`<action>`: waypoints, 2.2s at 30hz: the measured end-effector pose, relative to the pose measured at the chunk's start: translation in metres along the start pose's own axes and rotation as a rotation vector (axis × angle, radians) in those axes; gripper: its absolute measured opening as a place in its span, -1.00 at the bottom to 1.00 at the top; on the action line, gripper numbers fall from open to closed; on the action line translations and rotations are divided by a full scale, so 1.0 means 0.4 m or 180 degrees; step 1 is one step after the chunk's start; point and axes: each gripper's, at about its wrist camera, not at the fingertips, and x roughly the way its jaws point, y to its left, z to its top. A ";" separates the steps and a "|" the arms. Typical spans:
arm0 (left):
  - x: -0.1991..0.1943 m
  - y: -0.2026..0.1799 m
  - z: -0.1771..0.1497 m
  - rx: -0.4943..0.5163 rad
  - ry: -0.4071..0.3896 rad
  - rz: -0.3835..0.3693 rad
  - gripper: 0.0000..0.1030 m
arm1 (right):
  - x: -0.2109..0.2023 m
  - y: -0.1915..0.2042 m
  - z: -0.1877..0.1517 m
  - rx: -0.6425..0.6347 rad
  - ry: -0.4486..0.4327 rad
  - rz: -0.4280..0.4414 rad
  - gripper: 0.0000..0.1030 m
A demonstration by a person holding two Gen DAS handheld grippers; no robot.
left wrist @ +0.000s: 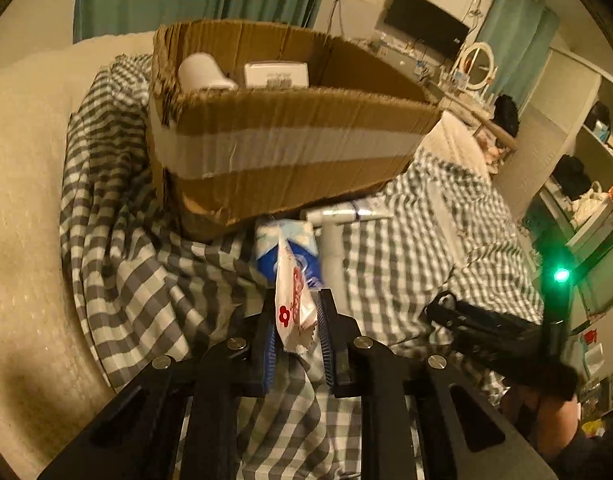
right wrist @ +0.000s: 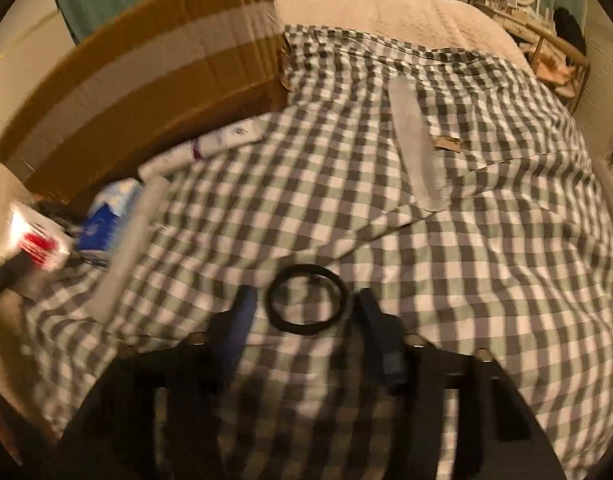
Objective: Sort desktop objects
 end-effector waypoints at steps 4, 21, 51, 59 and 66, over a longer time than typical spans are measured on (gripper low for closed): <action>-0.028 -0.028 0.010 0.0150 -0.0144 -0.0091 -0.65 | -0.017 -0.031 0.004 0.0121 -0.0062 0.0015 -0.71; 0.003 -0.033 -0.003 0.0178 0.0052 -0.0169 -0.82 | -0.121 -0.018 0.038 0.0245 -0.0466 0.0239 -0.87; 0.142 0.060 -0.040 -0.0160 0.0563 0.0348 0.35 | -0.108 -0.033 0.031 0.0417 -0.0359 0.0434 -0.87; 0.136 0.081 -0.045 -0.0142 0.0618 0.0318 -0.26 | -0.105 -0.031 0.029 0.0413 -0.0337 0.0454 -0.87; 0.043 0.080 -0.016 -0.0308 0.0238 0.0051 -0.31 | -0.131 -0.028 0.031 0.0375 -0.0443 0.0518 -0.87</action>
